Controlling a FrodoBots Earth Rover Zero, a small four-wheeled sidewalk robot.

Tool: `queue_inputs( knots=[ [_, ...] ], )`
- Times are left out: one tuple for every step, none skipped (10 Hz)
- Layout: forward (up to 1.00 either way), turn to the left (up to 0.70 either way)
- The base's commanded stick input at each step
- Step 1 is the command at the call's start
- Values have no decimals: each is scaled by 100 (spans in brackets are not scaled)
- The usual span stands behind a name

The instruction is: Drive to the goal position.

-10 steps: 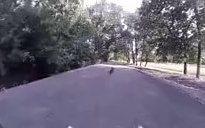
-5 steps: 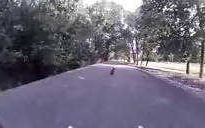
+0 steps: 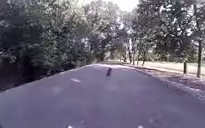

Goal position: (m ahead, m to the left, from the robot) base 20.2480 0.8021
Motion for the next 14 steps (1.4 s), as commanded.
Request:
queue_inputs(
  knots=[
    [70,0],
    [70,0],
    [70,0],
    [70,0],
    [70,0],
    [70,0],
    [70,0],
    [70,0],
    [70,0],
    [70,0],
    [70,0],
    [70,0],
    [70,0],
    [70,26]
  ],
)
